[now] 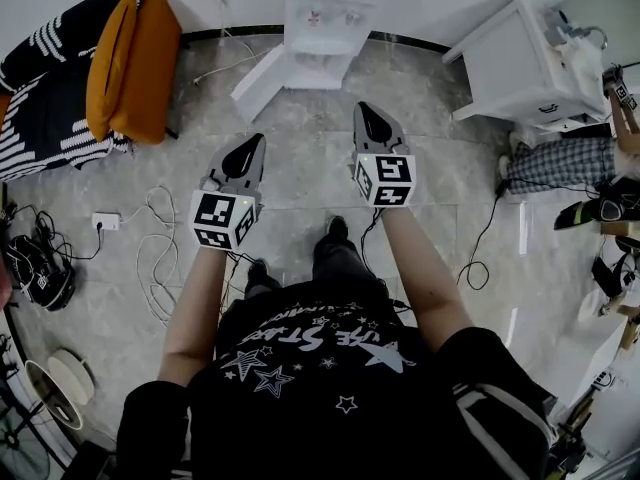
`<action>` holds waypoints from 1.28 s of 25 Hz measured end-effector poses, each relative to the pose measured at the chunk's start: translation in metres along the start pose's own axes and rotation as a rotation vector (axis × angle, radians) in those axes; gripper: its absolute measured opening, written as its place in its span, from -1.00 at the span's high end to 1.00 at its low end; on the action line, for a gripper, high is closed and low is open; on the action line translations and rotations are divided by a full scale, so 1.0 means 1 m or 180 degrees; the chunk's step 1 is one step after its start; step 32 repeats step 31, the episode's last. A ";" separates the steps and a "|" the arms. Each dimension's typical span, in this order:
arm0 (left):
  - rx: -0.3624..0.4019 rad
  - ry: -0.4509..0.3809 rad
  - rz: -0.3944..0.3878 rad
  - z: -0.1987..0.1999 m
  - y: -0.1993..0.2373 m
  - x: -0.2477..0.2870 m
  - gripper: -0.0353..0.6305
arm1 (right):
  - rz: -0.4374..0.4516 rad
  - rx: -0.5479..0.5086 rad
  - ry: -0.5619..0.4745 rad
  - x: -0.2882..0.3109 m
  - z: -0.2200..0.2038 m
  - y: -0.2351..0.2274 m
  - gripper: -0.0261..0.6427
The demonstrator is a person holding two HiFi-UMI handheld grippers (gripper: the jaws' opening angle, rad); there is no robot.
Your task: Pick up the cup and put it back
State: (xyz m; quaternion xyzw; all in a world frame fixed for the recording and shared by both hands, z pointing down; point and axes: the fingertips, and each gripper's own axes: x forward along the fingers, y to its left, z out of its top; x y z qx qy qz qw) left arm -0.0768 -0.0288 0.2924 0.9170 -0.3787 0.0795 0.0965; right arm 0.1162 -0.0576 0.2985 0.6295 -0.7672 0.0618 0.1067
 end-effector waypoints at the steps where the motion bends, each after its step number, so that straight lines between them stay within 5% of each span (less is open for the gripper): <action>1: 0.0011 -0.0019 -0.0001 0.002 0.003 -0.009 0.87 | -0.0022 -0.0025 -0.0030 -0.004 0.006 0.006 0.90; 12: 0.0049 -0.0230 -0.0099 0.007 0.005 -0.098 0.87 | -0.0262 -0.0014 -0.0236 -0.073 0.031 0.071 0.91; 24: 0.0147 0.0027 -0.0571 -0.035 0.005 -0.183 0.87 | -0.0457 0.0307 -0.0080 -0.149 -0.020 0.163 0.91; 32: 0.0081 0.0064 -0.0522 -0.037 0.035 -0.198 0.87 | -0.0536 0.0314 -0.0007 -0.155 -0.024 0.191 0.91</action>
